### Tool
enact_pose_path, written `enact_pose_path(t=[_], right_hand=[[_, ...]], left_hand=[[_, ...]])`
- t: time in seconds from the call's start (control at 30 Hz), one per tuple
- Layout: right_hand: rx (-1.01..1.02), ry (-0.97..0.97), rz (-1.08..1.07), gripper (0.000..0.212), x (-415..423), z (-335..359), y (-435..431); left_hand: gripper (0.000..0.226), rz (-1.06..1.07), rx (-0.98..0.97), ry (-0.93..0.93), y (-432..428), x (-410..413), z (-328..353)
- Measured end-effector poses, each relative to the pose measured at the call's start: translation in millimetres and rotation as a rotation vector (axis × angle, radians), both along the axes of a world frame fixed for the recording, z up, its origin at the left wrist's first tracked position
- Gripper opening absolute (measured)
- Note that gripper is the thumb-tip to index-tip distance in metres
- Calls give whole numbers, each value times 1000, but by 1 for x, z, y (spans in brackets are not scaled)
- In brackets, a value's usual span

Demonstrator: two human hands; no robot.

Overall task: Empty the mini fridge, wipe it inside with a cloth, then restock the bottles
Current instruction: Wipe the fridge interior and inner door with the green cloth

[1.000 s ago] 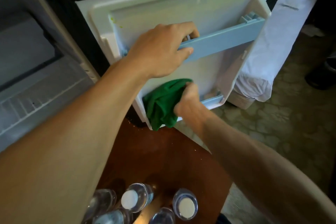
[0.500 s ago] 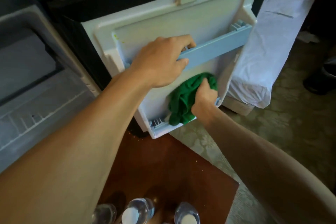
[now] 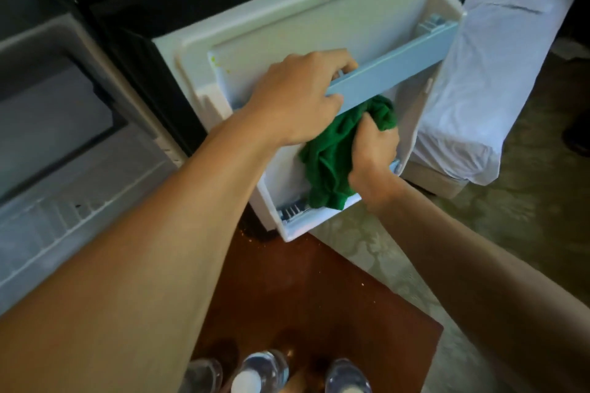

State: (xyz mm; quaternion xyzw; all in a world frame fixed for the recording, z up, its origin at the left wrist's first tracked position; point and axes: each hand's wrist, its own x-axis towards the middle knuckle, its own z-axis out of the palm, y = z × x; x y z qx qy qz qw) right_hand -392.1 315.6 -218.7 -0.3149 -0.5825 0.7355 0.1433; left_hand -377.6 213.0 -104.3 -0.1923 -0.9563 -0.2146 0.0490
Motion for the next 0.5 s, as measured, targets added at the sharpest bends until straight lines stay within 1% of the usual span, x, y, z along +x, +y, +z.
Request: enact_pose_path(t=[0.07,0.13,0.2,0.3,0.4,0.43,0.5], right_hand=[[3,83,97,18,12,4,-11],[48,190,275,22,35,5,-37],[121,184,381,25,58,2,-63],[143,136,358,30,72,7,-72],[120,74,414,29,66,7,-57],[136,61,397,30,64,4,-48],[131,33,264,33,60,-5,-30]], left_hand=[[33,-3,-9,-4,1,0,1],[29,-15,-11,8,2,1,0],[28,-33,19,7,2,6,0],[27,-58,50,-8,0,15,1],[29,-49,24,7,0,21,0],[30,-39,15,14,0,23,1],[32,-27,12,22,-2,26,1]])
